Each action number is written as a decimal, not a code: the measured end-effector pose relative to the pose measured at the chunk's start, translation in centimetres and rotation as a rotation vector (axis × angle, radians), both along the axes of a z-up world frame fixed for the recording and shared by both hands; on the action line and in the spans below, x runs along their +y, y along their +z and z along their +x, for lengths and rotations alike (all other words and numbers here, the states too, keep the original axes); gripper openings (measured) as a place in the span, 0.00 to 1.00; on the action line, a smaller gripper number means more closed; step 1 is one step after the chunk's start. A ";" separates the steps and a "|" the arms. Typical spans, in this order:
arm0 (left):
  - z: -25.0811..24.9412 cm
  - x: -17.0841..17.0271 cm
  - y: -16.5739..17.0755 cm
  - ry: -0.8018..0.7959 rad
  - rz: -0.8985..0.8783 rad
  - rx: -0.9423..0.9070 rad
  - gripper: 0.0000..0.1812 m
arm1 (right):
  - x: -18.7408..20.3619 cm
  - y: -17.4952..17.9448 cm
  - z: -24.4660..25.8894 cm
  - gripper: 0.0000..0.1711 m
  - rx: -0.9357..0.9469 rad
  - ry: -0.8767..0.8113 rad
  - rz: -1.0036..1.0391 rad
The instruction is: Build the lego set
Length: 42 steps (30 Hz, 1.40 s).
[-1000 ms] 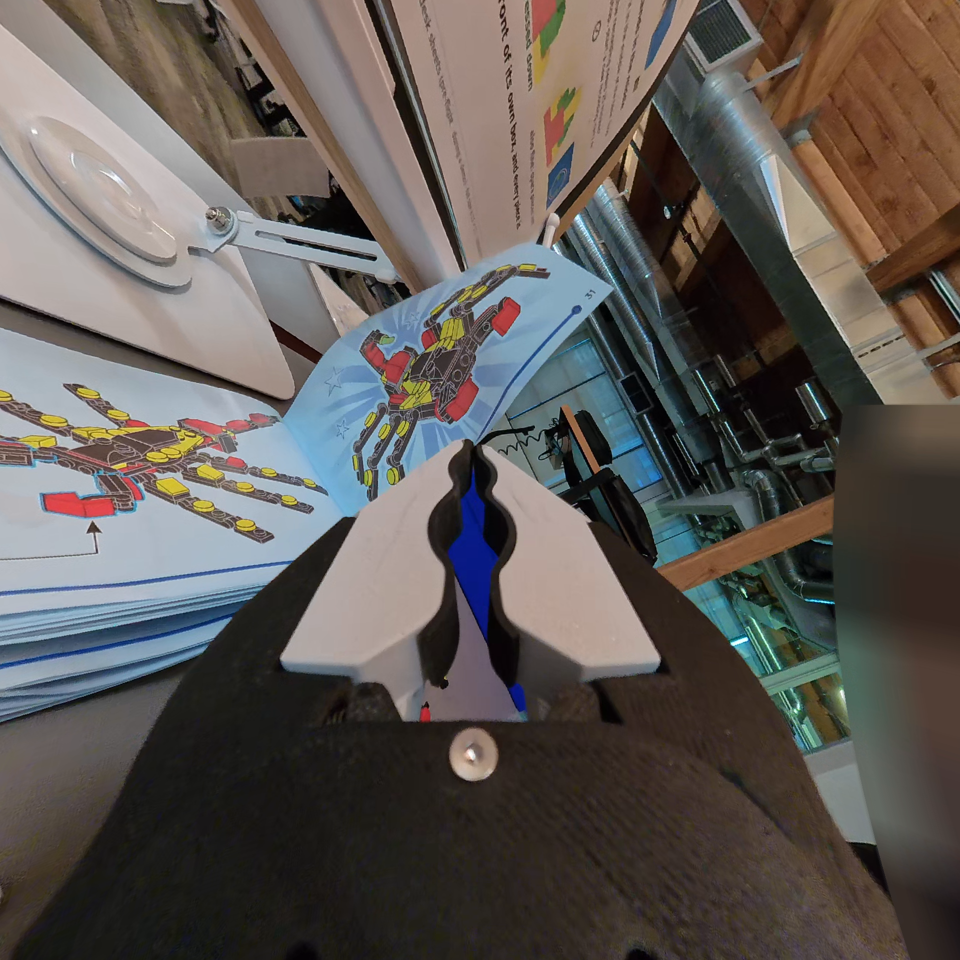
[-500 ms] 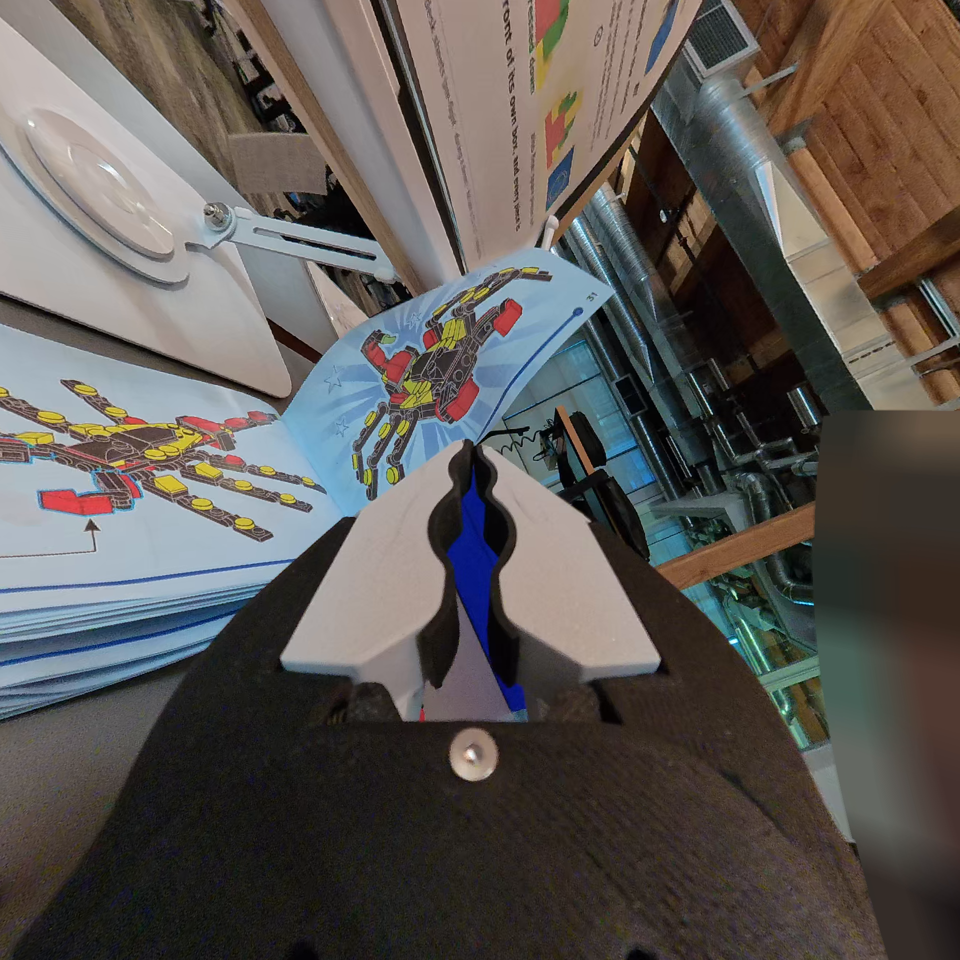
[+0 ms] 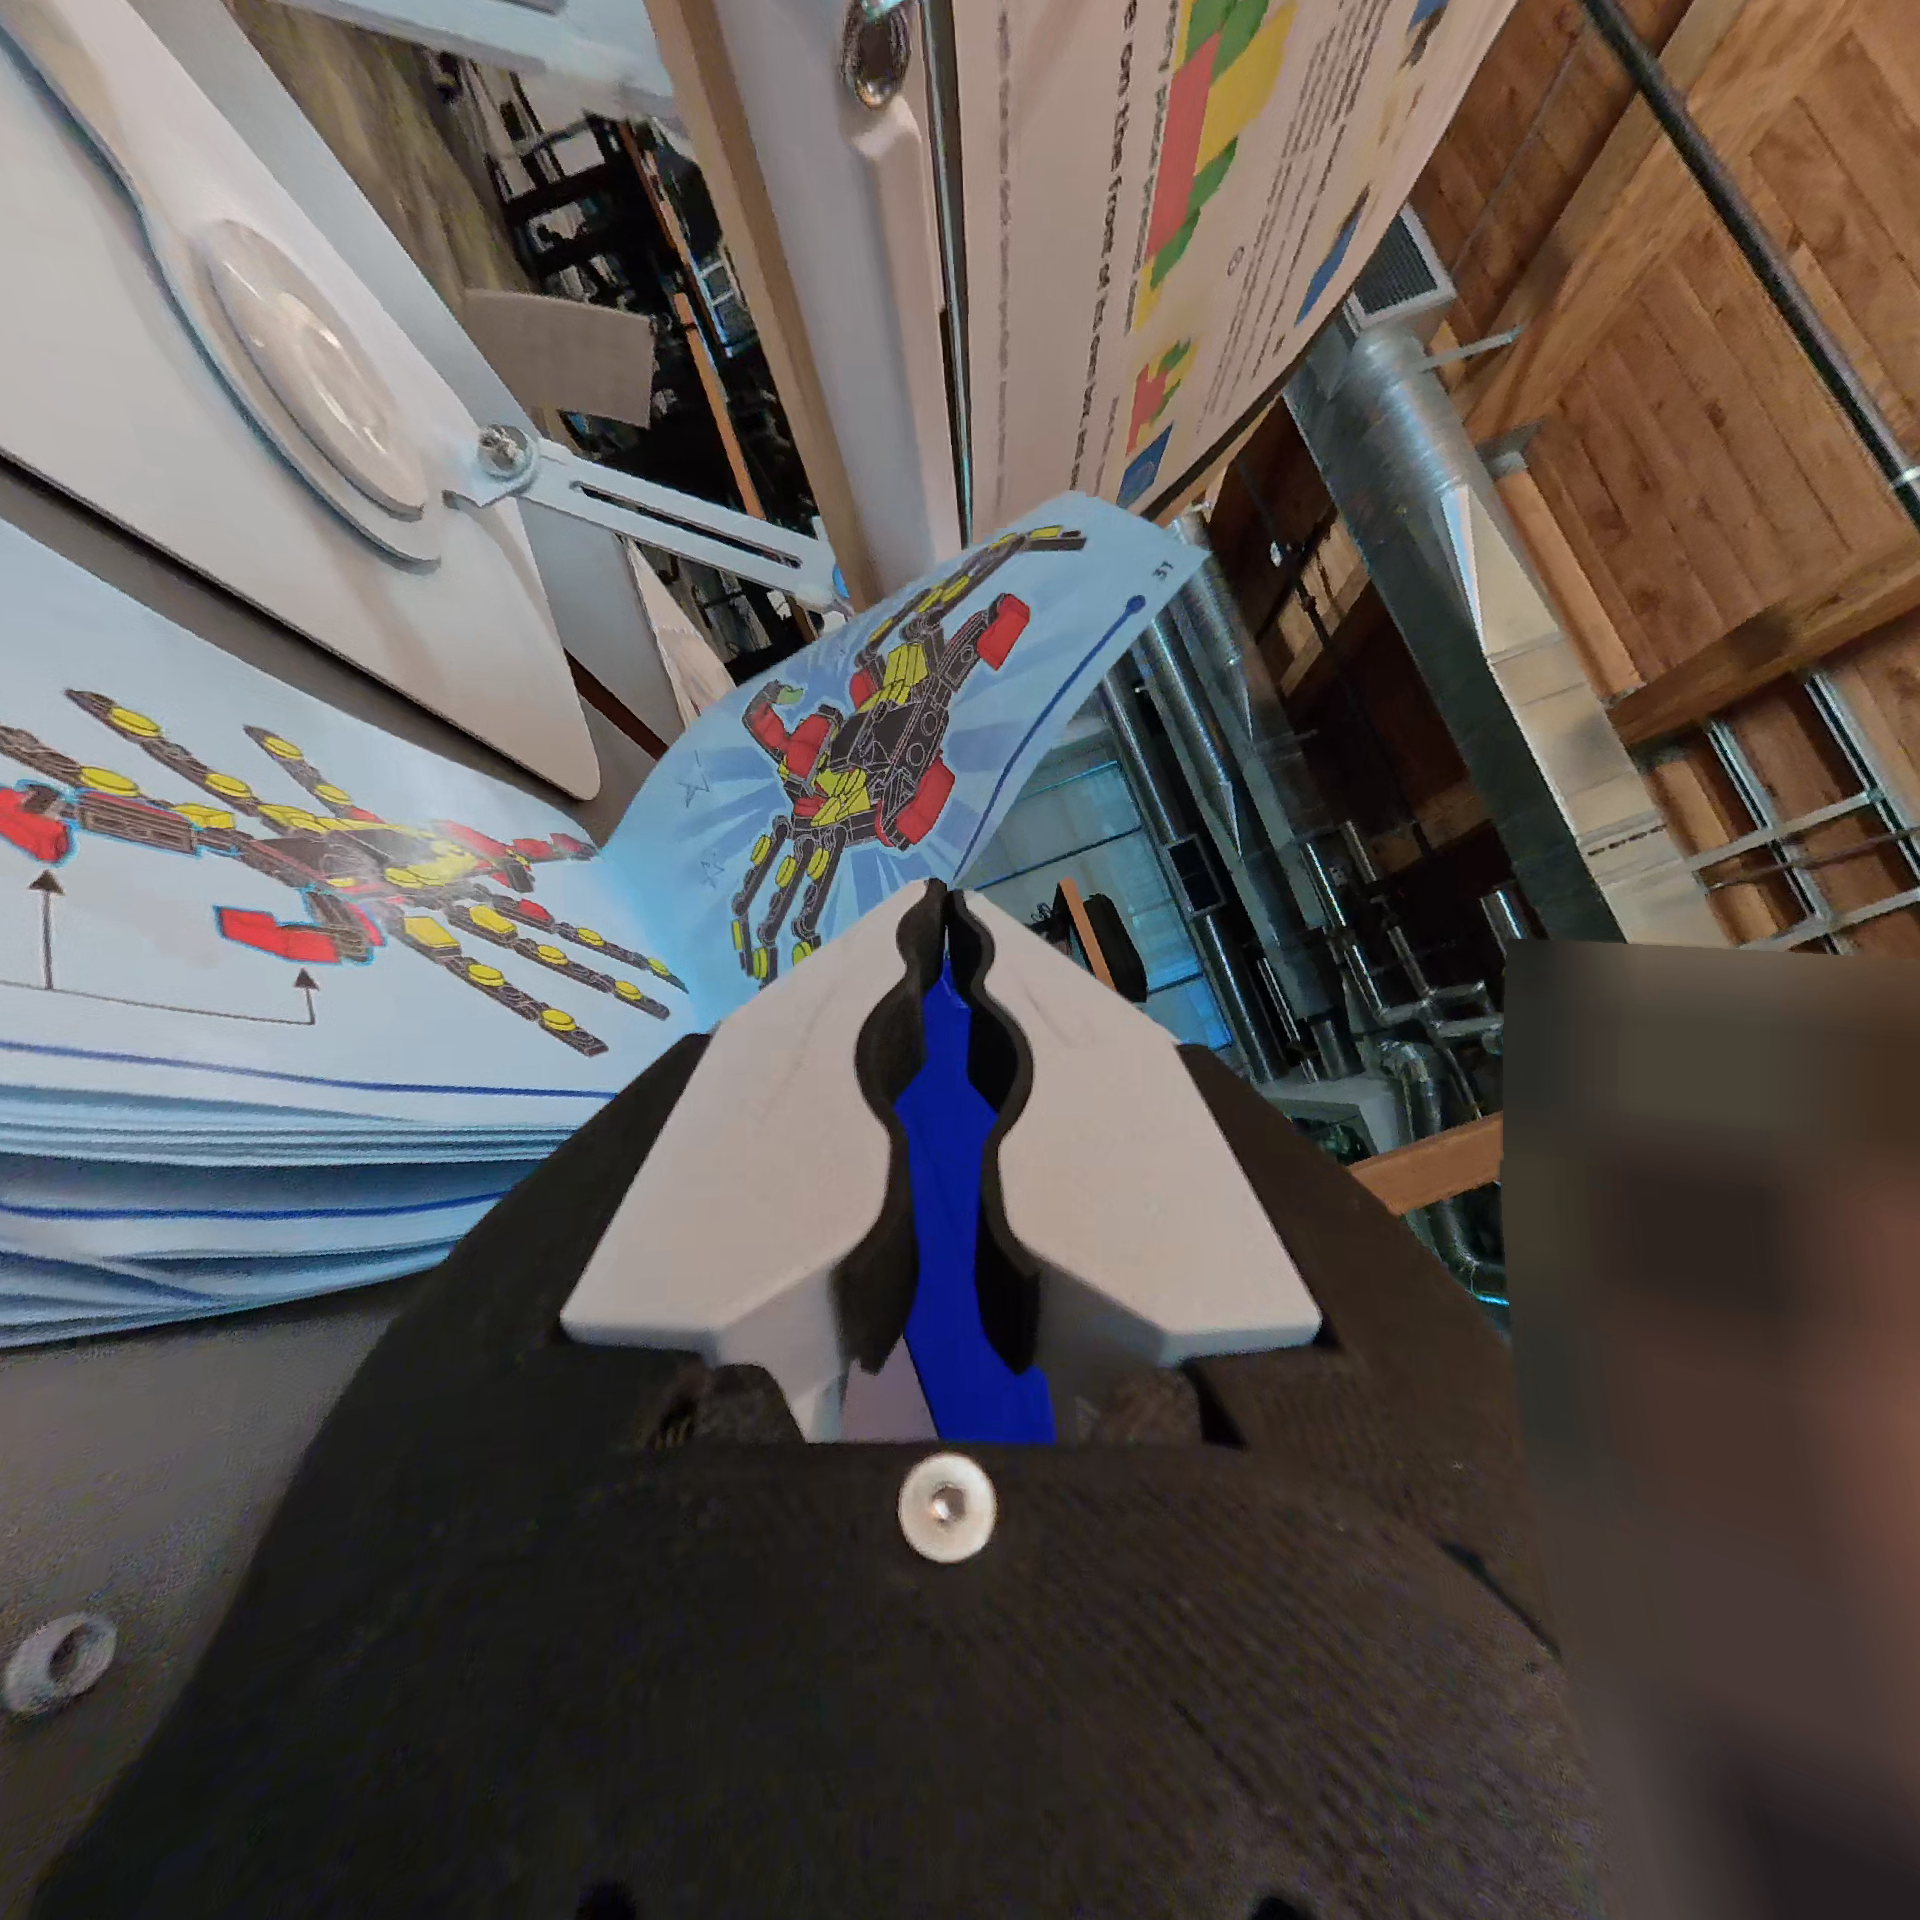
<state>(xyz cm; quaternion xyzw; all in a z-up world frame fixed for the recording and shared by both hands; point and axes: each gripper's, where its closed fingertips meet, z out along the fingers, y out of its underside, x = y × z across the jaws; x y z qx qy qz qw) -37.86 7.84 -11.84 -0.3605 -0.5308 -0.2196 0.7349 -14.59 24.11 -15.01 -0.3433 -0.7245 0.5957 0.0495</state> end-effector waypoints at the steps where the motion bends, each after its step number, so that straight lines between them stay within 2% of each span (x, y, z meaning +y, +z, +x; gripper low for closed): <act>1: -0.1 -0.2 -0.1 0.012 -0.003 -0.003 0.00 | 0.0 0.0 0.0 0.12 0.000 0.000 -0.002; 10: -0.6 -1.5 -1.5 0.091 -0.028 -0.058 0.00 | 0.1 0.0 -0.1 0.12 -0.005 -0.003 -0.009; 19: -0.4 -1.7 -3.4 0.129 -0.129 -0.127 0.00 | 0.2 -0.1 -0.1 0.12 -0.010 -0.006 -0.012; 42: 0.1 -1.6 -4.0 0.124 -0.175 -0.127 0.00 | 0.2 -0.1 -0.2 0.12 -0.015 -0.009 -0.013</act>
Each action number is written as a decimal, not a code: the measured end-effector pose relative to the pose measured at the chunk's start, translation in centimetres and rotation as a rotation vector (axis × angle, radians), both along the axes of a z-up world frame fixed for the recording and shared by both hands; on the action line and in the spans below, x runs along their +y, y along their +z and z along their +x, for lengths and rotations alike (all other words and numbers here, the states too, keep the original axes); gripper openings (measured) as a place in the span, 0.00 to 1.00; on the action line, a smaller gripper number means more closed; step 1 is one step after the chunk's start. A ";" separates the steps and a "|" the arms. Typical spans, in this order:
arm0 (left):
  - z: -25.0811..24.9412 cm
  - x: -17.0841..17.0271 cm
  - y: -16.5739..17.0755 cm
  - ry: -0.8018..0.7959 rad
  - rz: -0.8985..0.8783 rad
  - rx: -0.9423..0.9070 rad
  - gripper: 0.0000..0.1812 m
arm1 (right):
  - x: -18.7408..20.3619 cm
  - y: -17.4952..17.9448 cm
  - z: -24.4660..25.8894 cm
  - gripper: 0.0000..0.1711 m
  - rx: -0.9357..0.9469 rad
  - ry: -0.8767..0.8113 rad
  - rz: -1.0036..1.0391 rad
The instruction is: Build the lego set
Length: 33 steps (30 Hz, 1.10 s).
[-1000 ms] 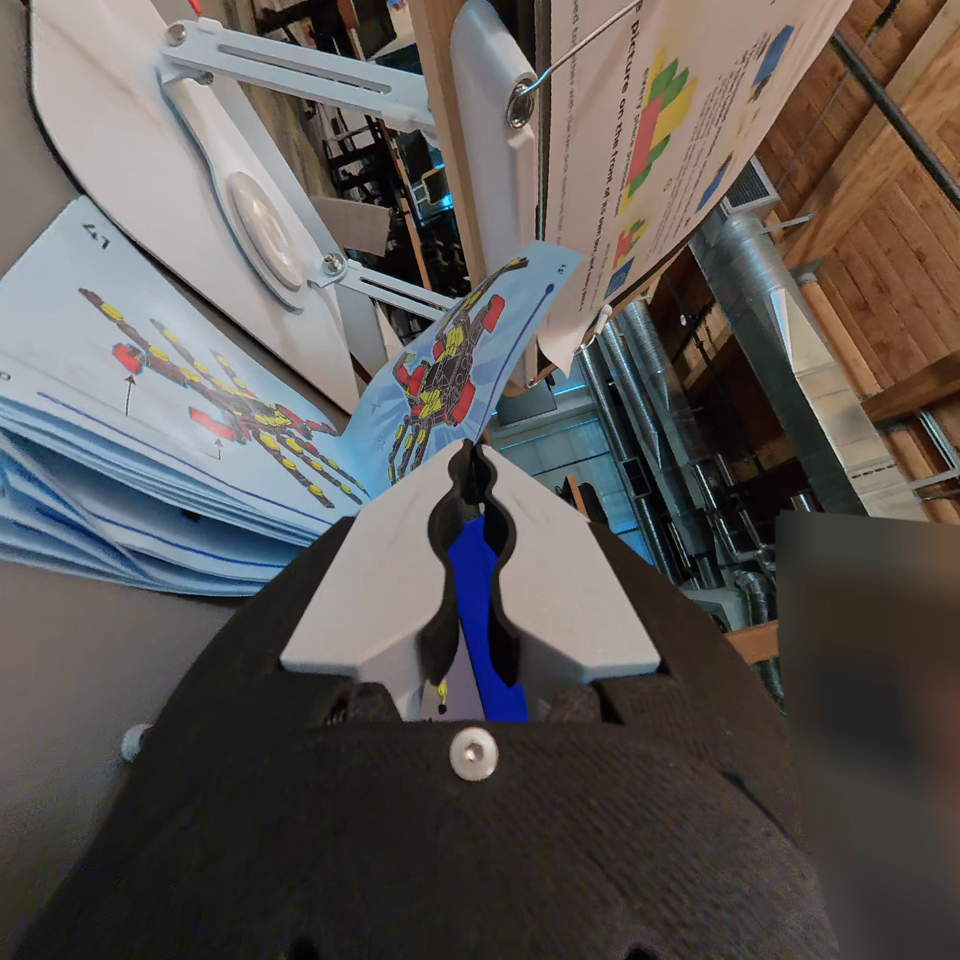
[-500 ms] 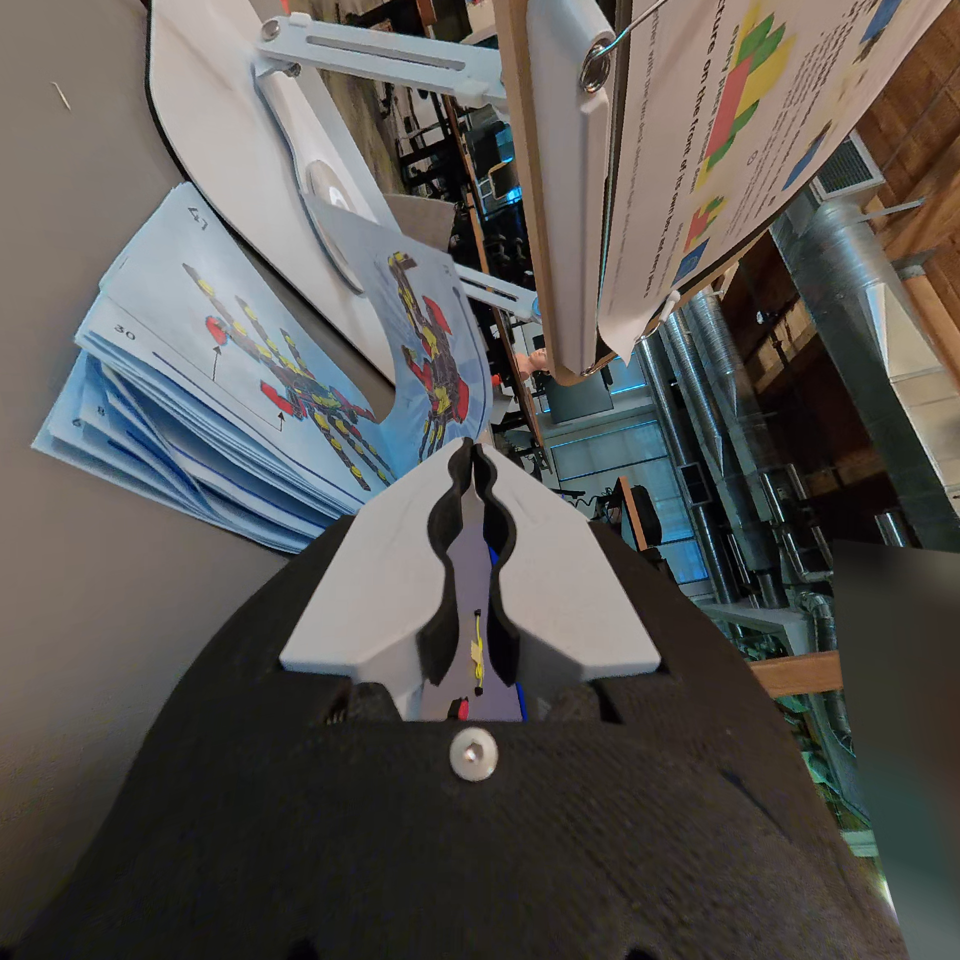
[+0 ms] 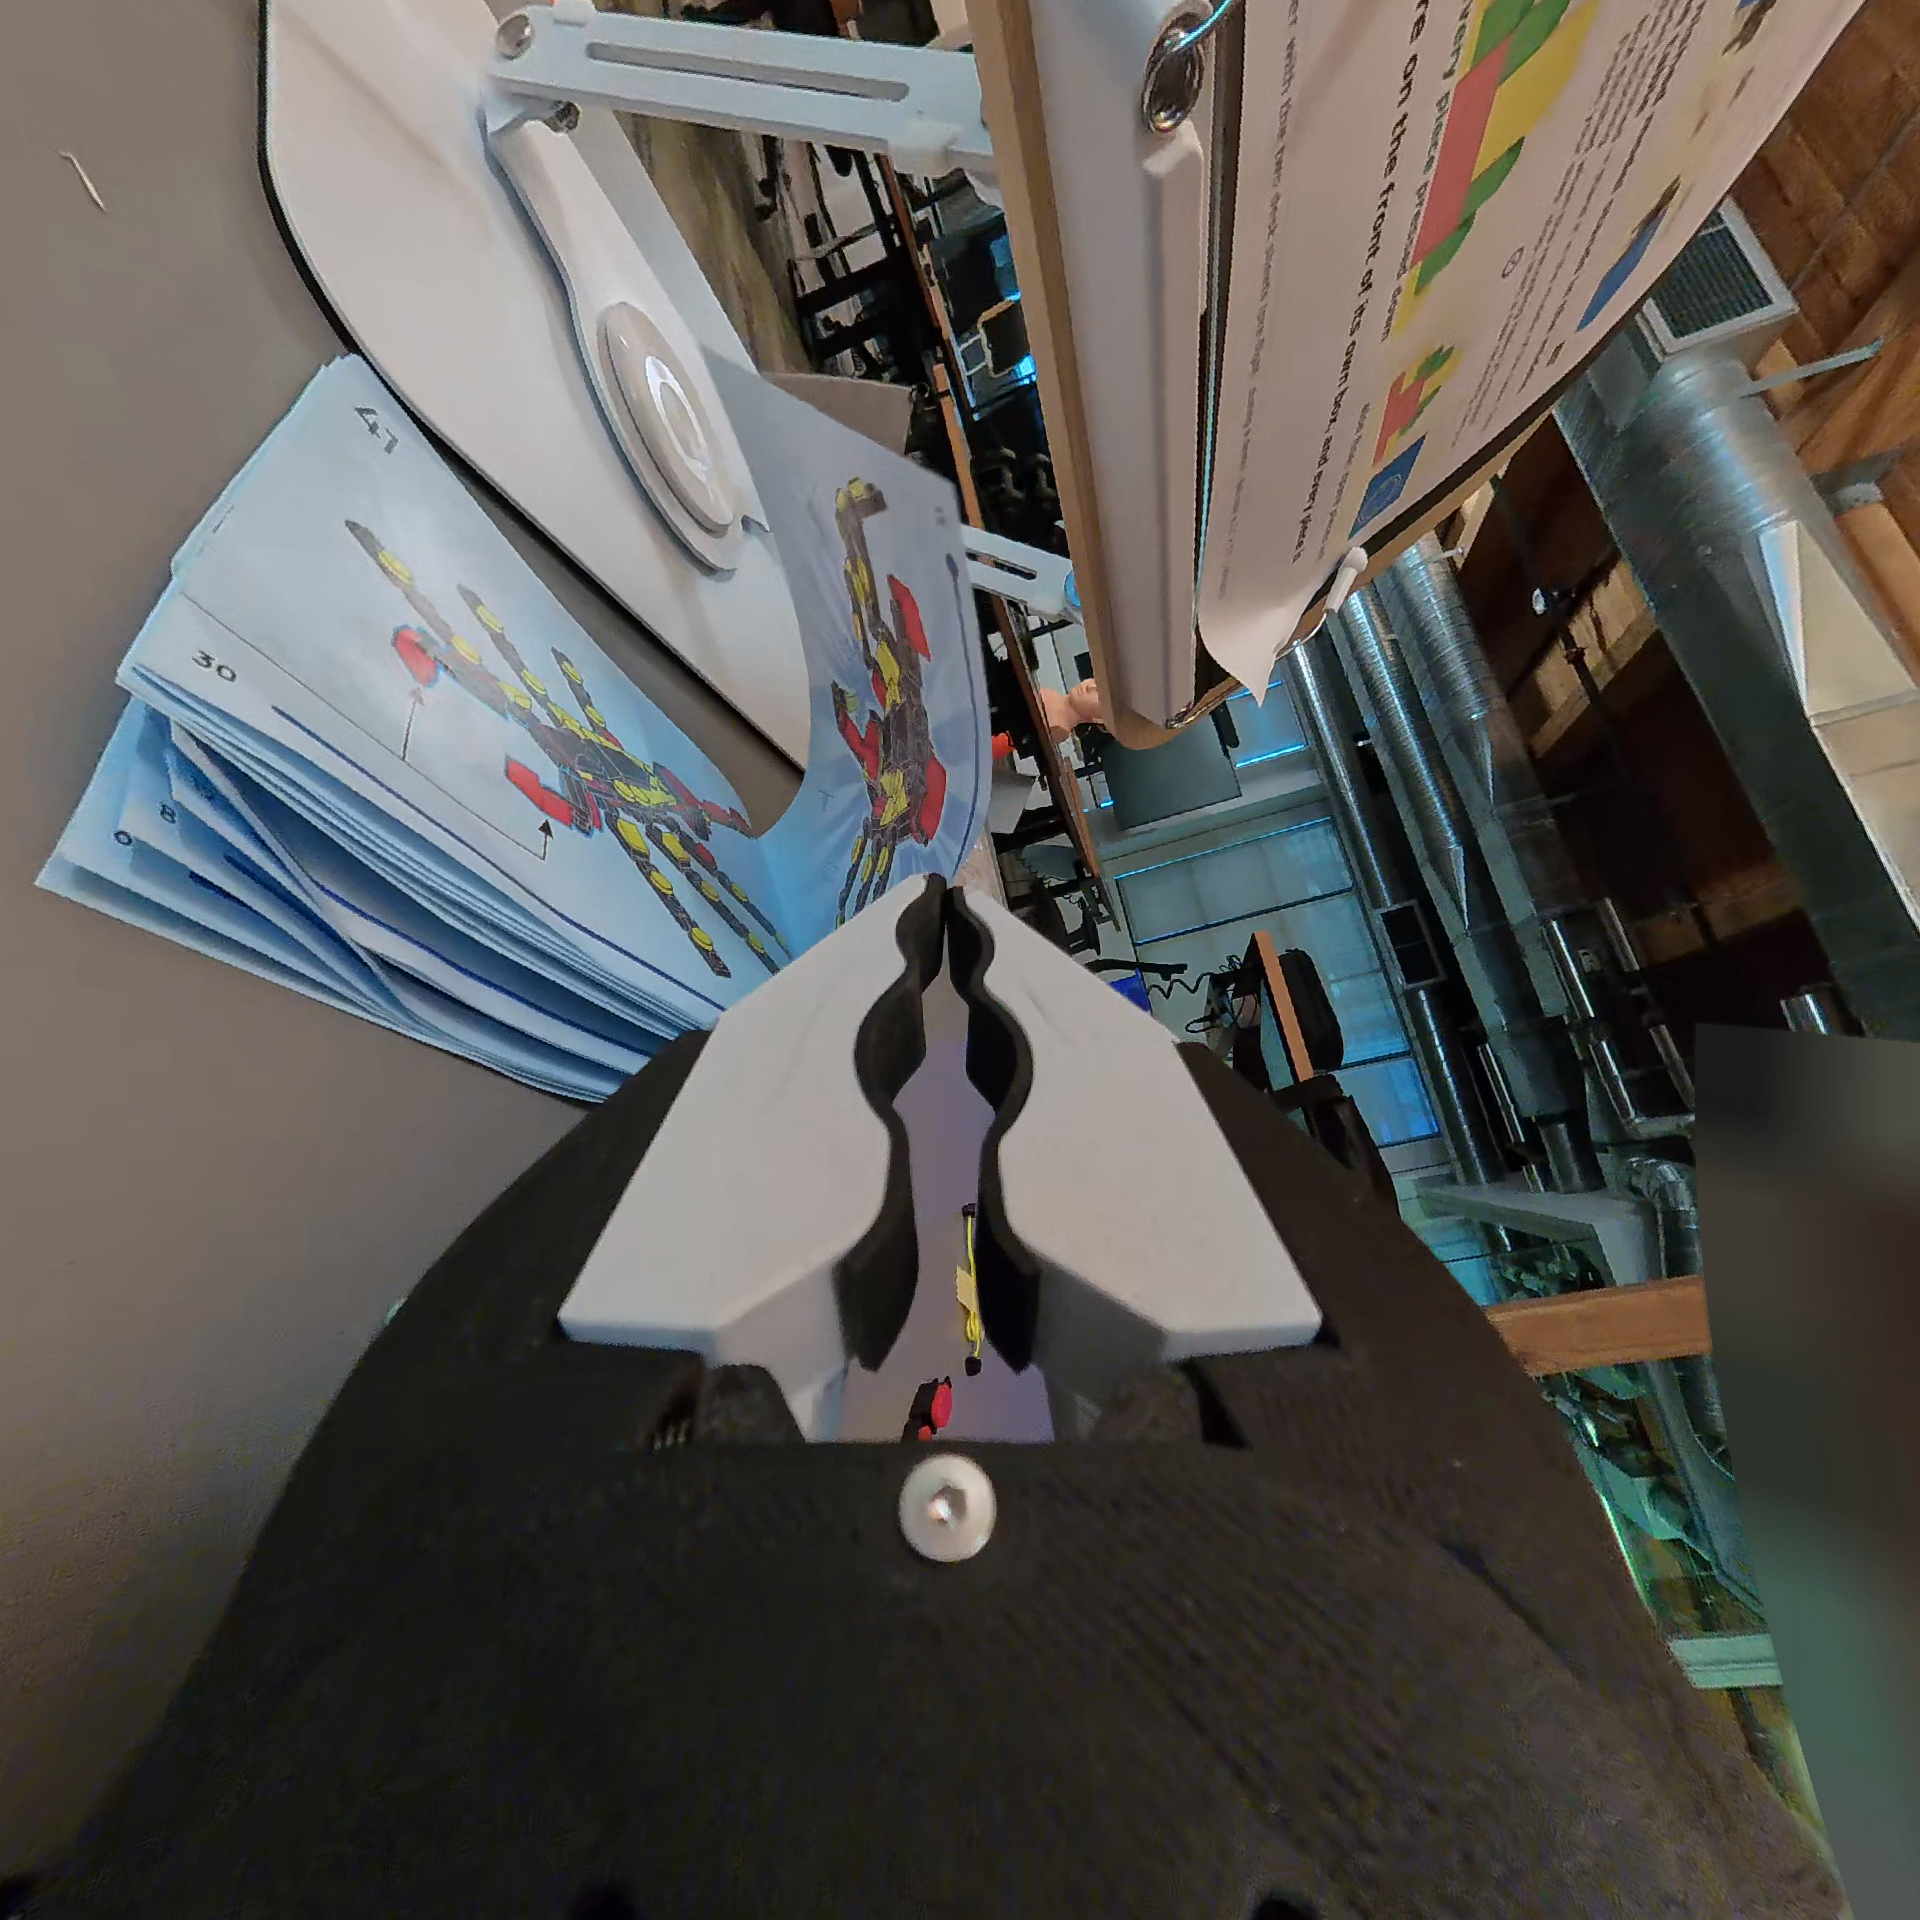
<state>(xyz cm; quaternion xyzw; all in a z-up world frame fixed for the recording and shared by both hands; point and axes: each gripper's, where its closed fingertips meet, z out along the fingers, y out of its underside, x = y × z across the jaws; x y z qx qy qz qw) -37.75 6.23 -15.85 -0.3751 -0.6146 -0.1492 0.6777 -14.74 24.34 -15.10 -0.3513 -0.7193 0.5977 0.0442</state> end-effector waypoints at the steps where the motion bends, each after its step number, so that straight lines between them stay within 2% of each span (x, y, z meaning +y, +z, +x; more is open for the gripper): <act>1: 0.0 0.0 0.0 0.001 -0.002 0.002 0.00 | 0.0 0.0 0.0 0.12 0.000 0.000 0.001; 33: 0.9 2.0 0.6 -0.085 -0.067 0.053 0.00 | 0.0 -0.1 0.0 0.12 0.001 0.000 0.004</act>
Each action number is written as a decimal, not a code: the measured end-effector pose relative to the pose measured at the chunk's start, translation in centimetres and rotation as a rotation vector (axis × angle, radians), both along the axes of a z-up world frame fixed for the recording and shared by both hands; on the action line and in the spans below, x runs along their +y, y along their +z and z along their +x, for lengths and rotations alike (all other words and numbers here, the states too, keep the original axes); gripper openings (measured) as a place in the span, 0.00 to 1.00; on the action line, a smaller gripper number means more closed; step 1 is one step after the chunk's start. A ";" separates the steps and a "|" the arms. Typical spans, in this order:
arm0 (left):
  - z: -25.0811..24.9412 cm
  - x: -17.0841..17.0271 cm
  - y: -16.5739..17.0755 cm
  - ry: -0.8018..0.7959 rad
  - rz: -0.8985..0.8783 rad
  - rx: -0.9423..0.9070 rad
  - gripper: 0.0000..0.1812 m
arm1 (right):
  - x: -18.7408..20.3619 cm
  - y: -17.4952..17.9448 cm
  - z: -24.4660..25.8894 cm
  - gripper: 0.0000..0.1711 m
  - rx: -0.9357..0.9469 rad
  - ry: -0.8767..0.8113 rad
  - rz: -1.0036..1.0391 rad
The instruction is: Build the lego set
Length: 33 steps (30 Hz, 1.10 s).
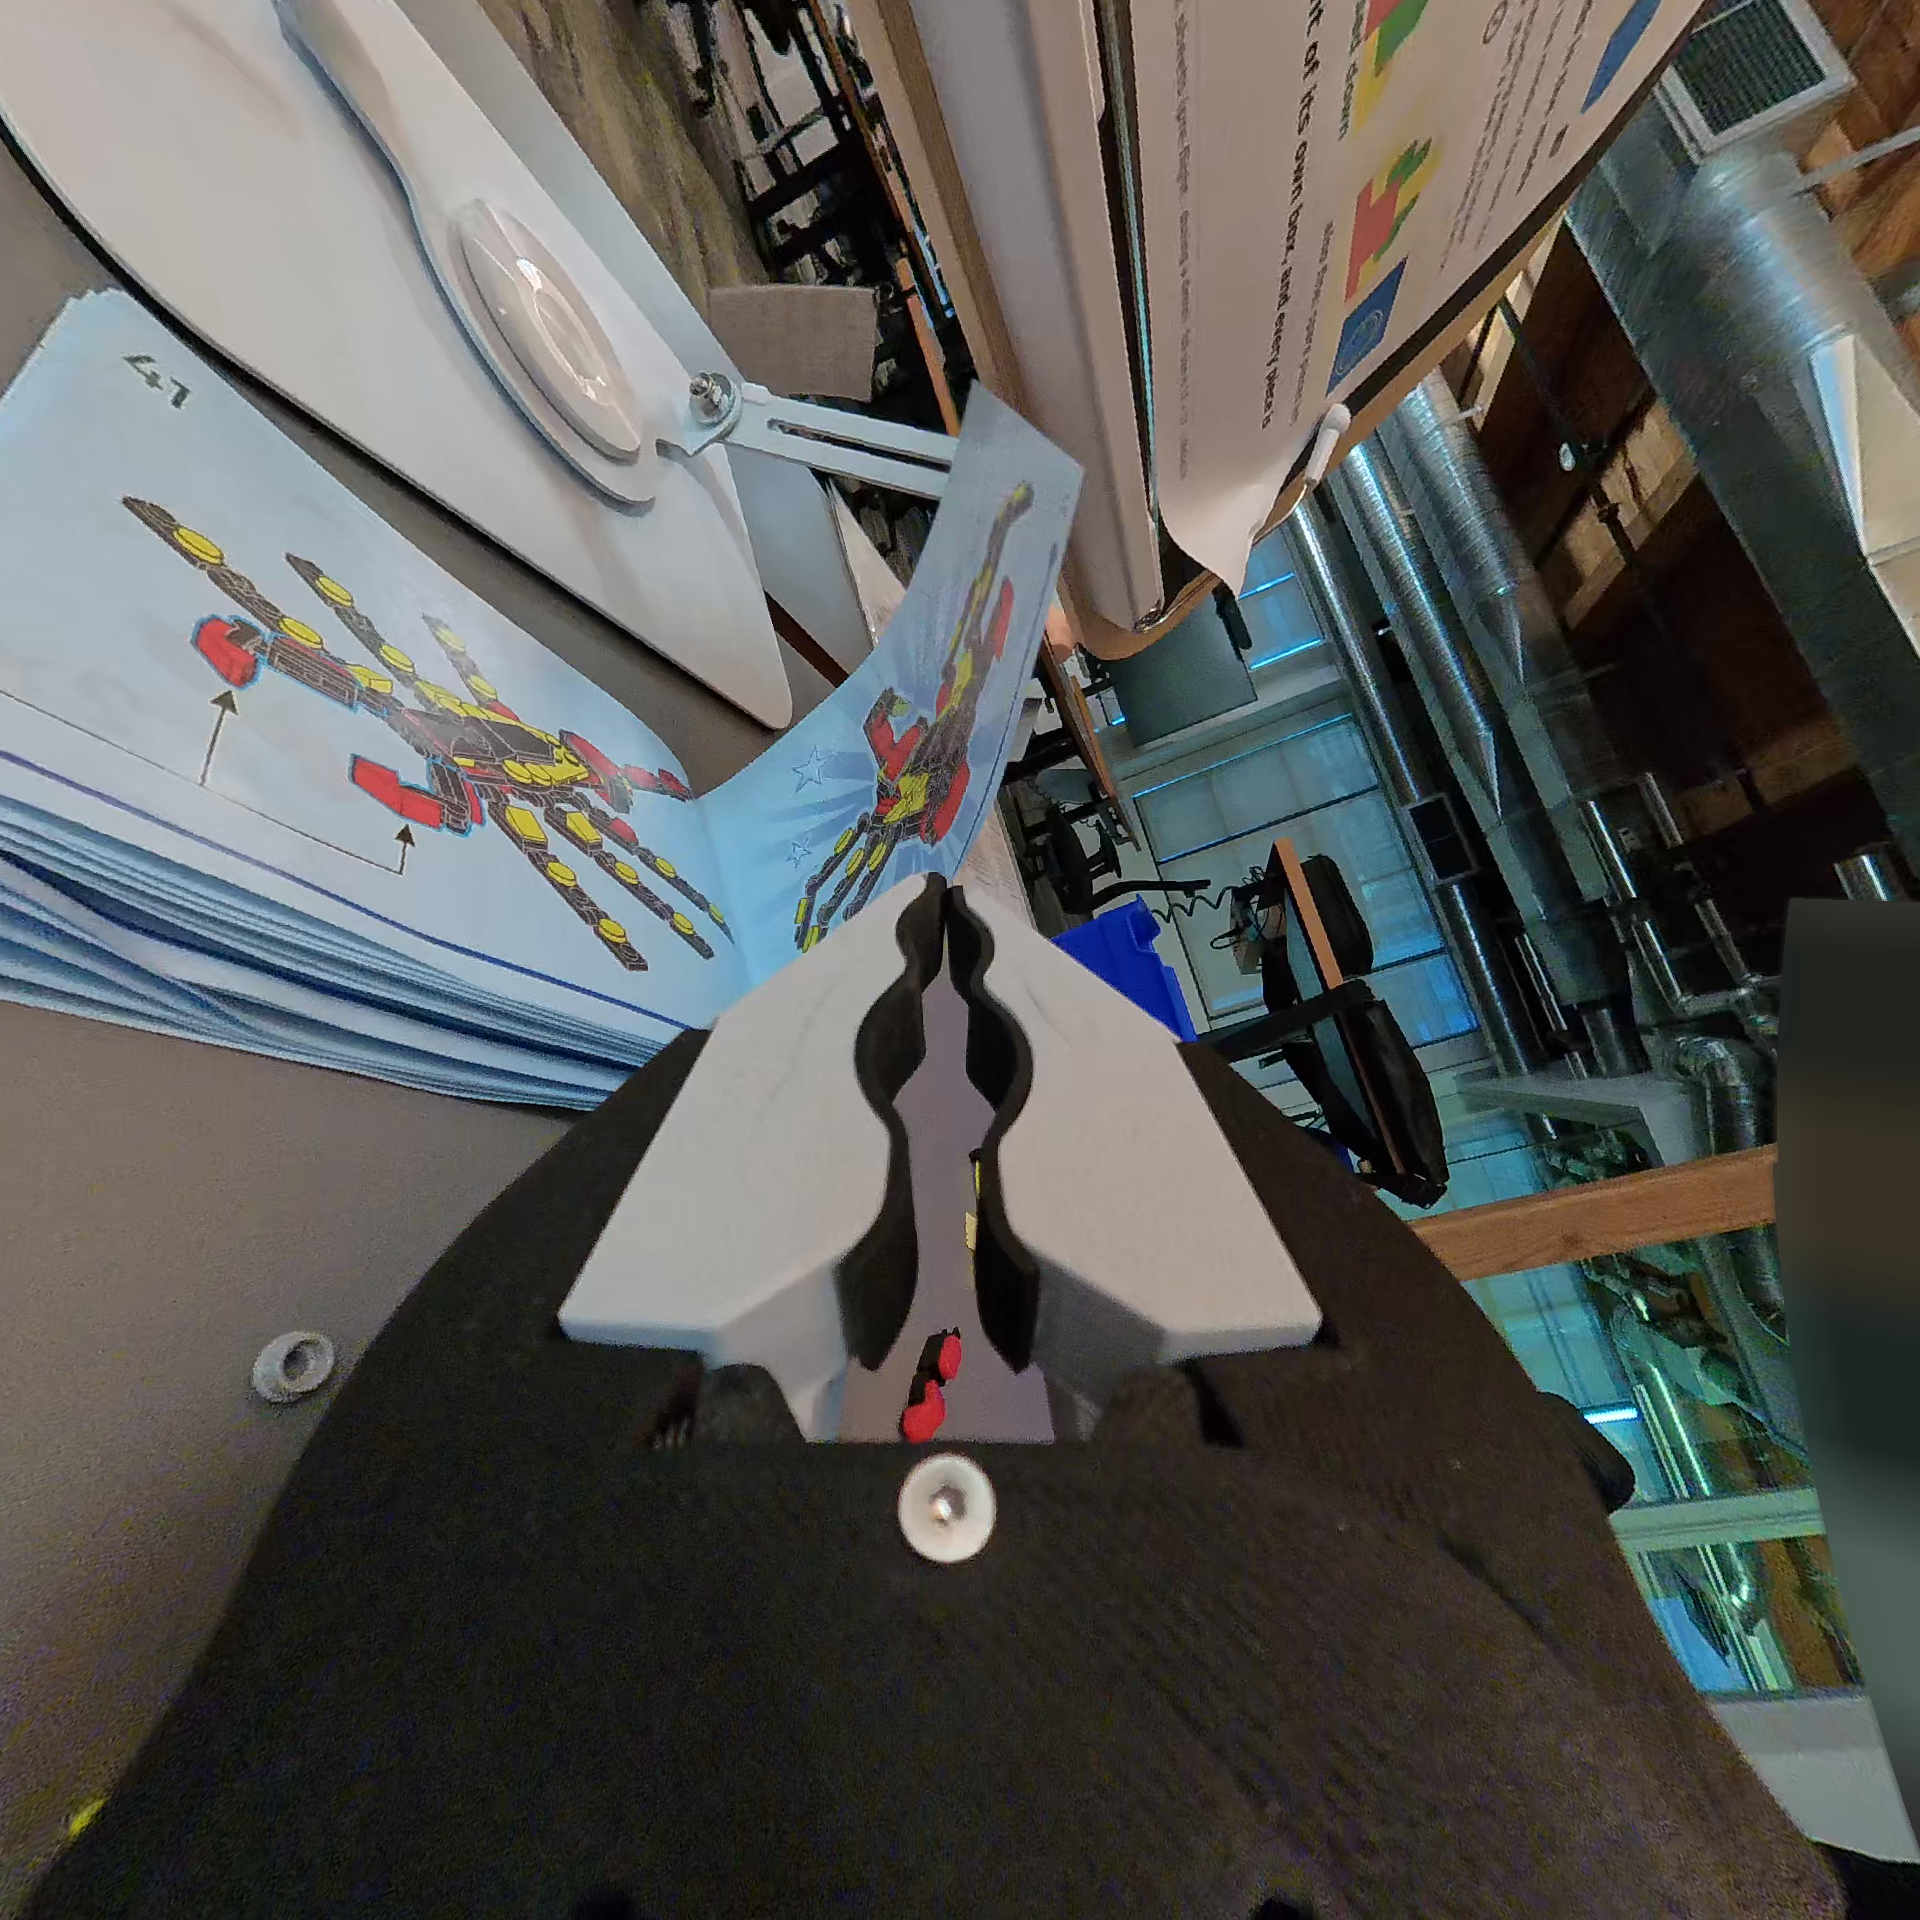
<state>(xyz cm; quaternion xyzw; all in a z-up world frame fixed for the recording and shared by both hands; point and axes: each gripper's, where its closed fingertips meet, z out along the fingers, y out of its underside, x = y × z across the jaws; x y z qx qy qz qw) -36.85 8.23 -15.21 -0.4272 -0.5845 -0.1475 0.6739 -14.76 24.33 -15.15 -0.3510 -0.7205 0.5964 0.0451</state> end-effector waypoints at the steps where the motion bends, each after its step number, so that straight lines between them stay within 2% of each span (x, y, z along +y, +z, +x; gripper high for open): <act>1: 0.0 0.0 0.0 -0.001 0.000 0.000 0.00 | 0.0 0.0 0.0 0.12 0.000 0.000 0.000; 23: 0.1 0.4 0.0 -0.022 0.021 -0.015 0.00 | 0.0 0.0 0.0 0.12 -0.001 0.001 0.001; 33: 0.7 1.7 -0.2 -0.093 0.052 -0.033 0.00 | -0.1 -0.1 0.0 0.12 0.001 0.001 0.009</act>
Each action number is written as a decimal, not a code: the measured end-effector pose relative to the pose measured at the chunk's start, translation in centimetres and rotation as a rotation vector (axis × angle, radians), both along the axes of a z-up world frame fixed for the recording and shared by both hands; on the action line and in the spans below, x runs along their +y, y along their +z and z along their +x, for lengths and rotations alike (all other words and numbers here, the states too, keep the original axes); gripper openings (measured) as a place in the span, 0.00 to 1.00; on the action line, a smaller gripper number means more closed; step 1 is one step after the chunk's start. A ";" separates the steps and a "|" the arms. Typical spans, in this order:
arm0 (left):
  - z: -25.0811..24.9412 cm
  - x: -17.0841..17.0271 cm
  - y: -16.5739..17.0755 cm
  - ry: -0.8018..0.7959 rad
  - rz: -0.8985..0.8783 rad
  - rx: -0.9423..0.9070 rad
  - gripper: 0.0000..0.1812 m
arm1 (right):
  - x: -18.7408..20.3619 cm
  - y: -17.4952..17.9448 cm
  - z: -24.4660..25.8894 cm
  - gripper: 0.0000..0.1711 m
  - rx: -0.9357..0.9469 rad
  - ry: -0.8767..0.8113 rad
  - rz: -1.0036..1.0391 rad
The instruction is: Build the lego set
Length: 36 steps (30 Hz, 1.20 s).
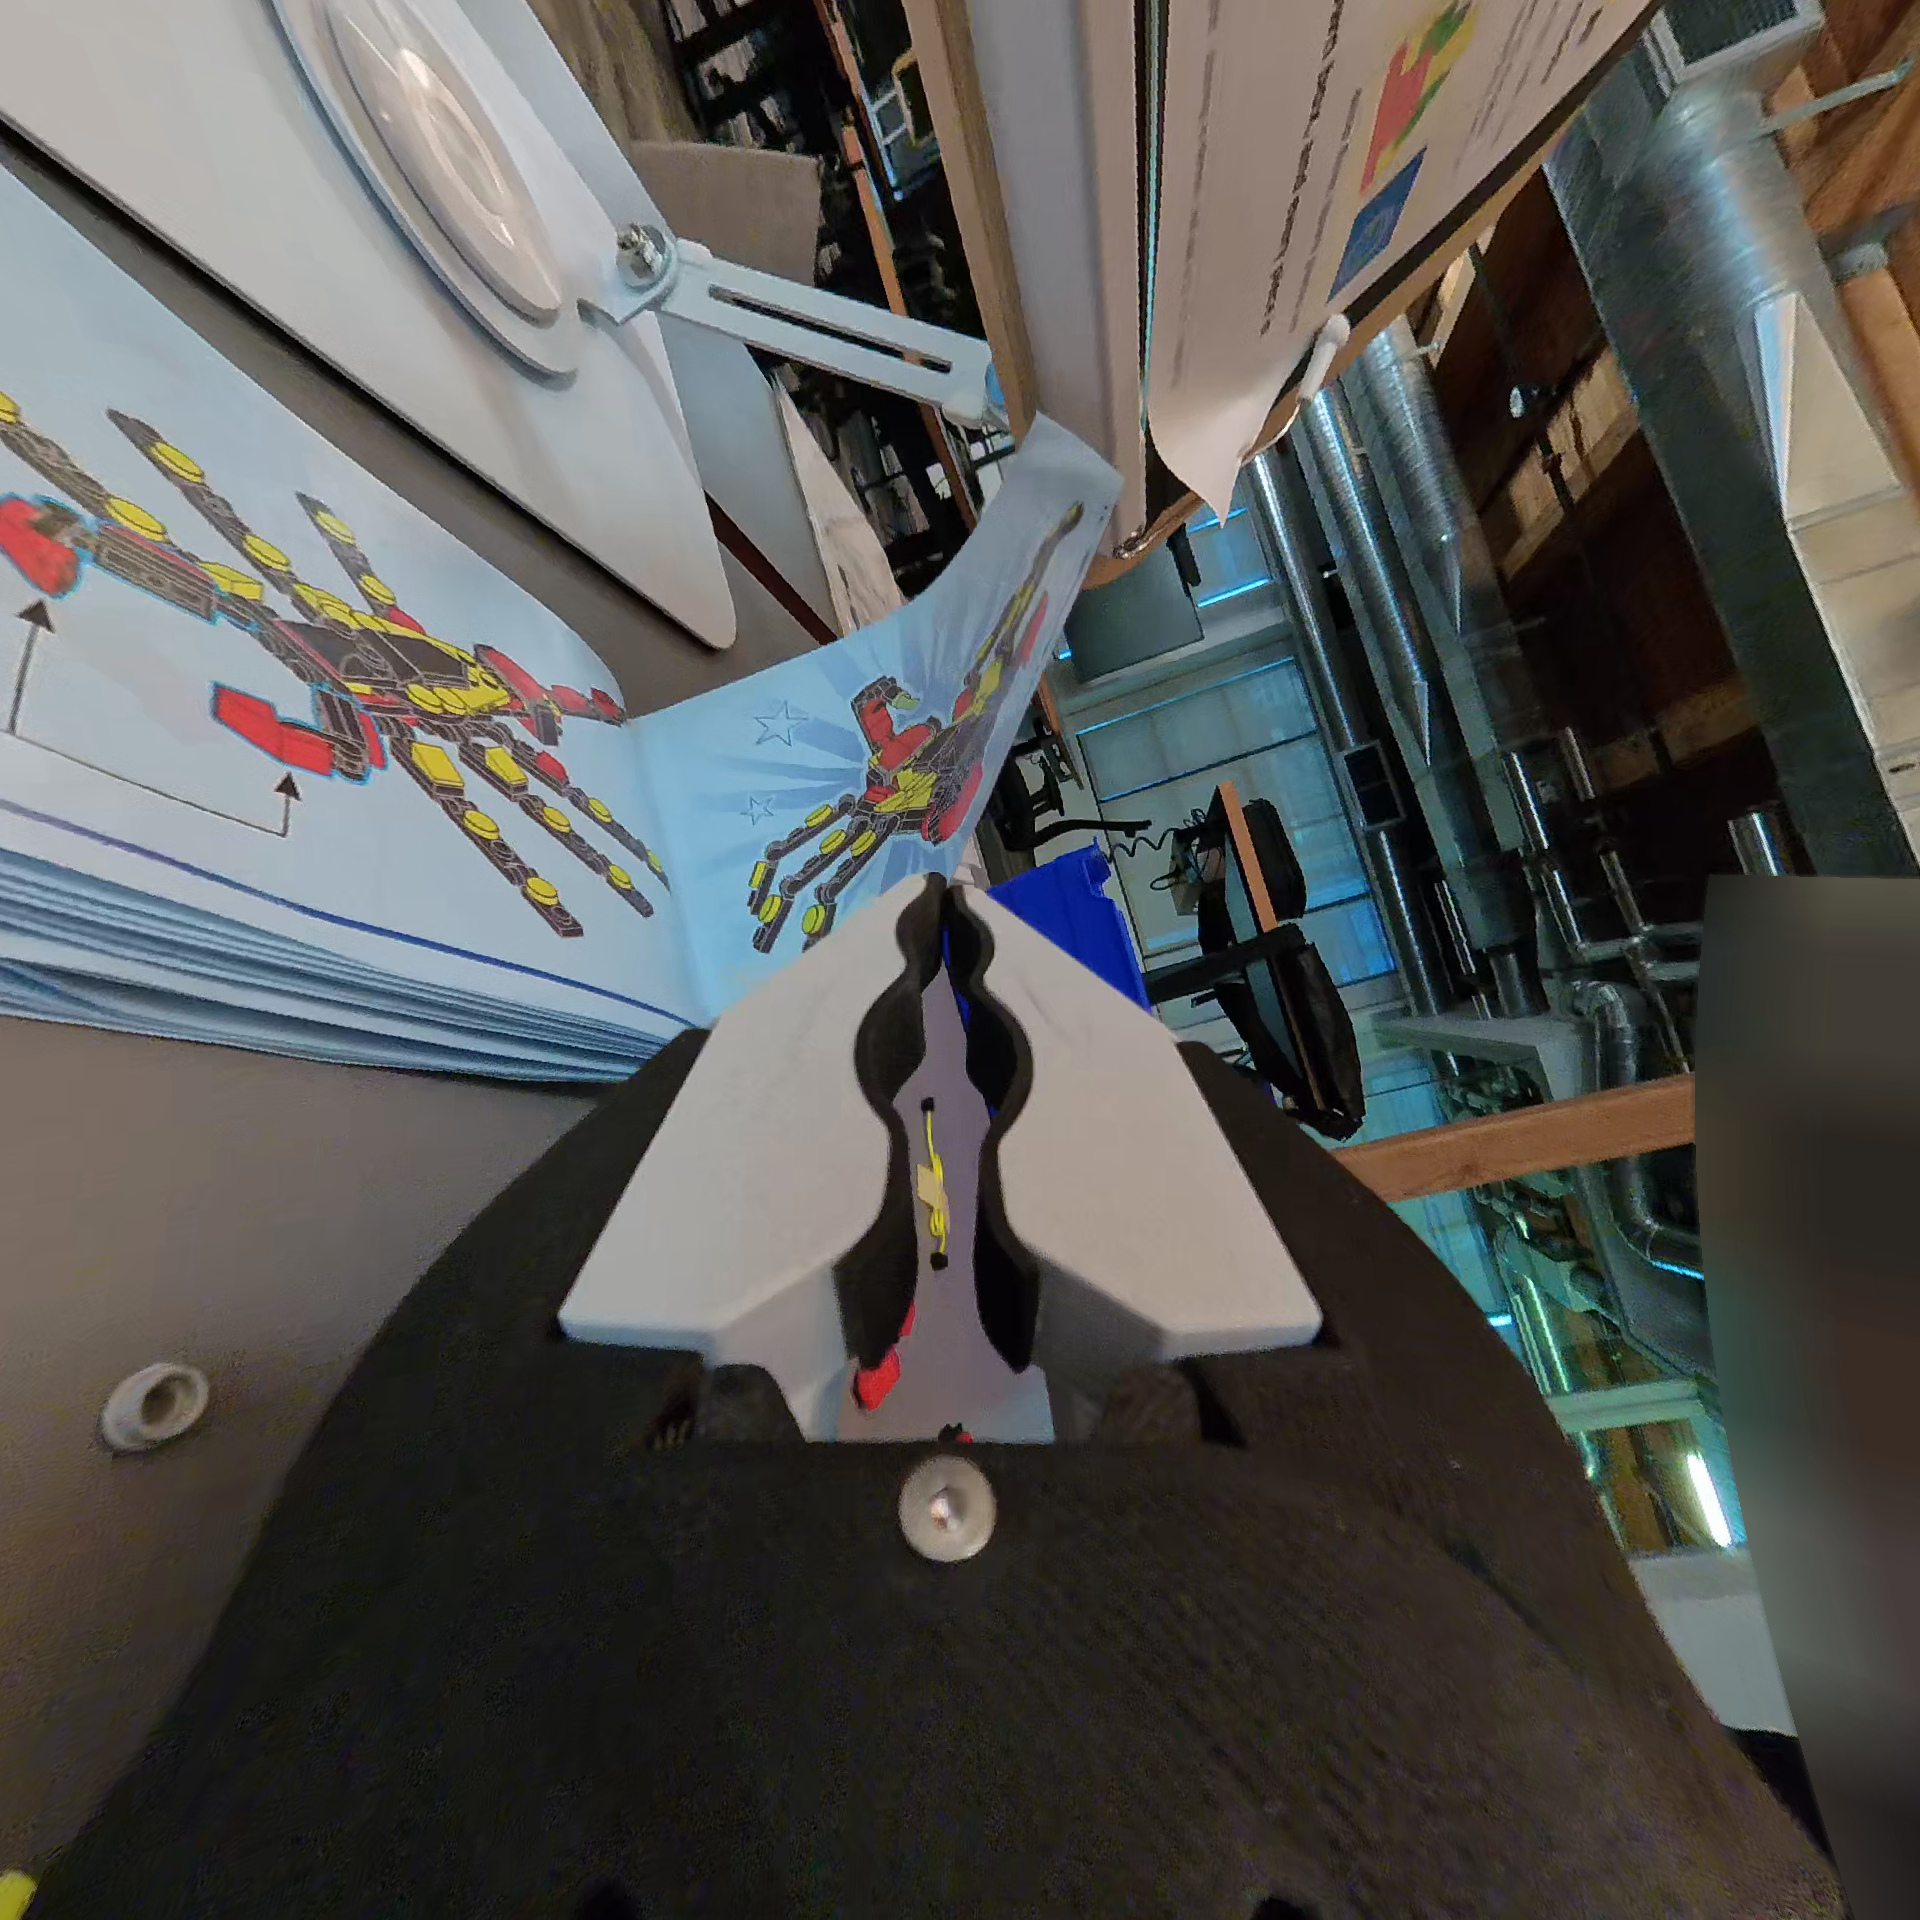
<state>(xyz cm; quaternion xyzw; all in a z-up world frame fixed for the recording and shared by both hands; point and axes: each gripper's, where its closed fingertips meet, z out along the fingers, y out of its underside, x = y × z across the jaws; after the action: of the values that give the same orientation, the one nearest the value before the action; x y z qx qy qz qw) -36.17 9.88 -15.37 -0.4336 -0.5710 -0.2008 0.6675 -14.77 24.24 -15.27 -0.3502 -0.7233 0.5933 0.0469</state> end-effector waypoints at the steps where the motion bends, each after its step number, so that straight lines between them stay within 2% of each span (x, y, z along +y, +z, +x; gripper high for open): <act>1: 0.1 0.1 0.0 -0.007 -0.002 0.003 0.00 | 0.0 0.0 0.0 0.12 0.000 0.000 0.001; 6: 0.5 1.2 -0.5 -0.073 -0.042 0.014 0.00 | 0.0 -0.1 0.0 0.12 0.004 -0.001 0.008; 10: 1.6 3.4 -1.3 -0.200 -0.102 -0.002 0.00 | -0.2 -0.2 0.0 0.12 0.003 0.004 0.012; 14: 2.5 4.4 -1.3 -0.265 -0.144 0.027 0.07 | -0.2 -0.1 0.1 0.12 0.010 0.005 0.021; 20: 3.0 4.3 -0.8 -0.290 -0.205 0.073 0.09 | -0.3 0.0 0.2 0.12 0.026 0.009 0.036; 27: 3.2 3.4 0.8 -0.251 -0.179 0.104 0.08 | -0.8 0.3 0.7 0.11 0.061 0.028 0.069; 32: 4.2 2.8 2.0 -0.246 -0.292 0.228 0.08 | -1.1 0.4 1.1 0.11 0.084 0.038 0.094; 36: 6.1 2.4 1.8 -0.282 -0.442 0.338 0.08 | -1.4 0.4 1.4 0.11 0.100 0.048 0.114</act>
<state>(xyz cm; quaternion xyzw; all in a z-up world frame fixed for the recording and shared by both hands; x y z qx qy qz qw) -30.02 12.25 -13.59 -0.6705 -0.4160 -0.0874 0.6080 -13.42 22.82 -14.83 -0.2992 -0.7610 0.5687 0.0887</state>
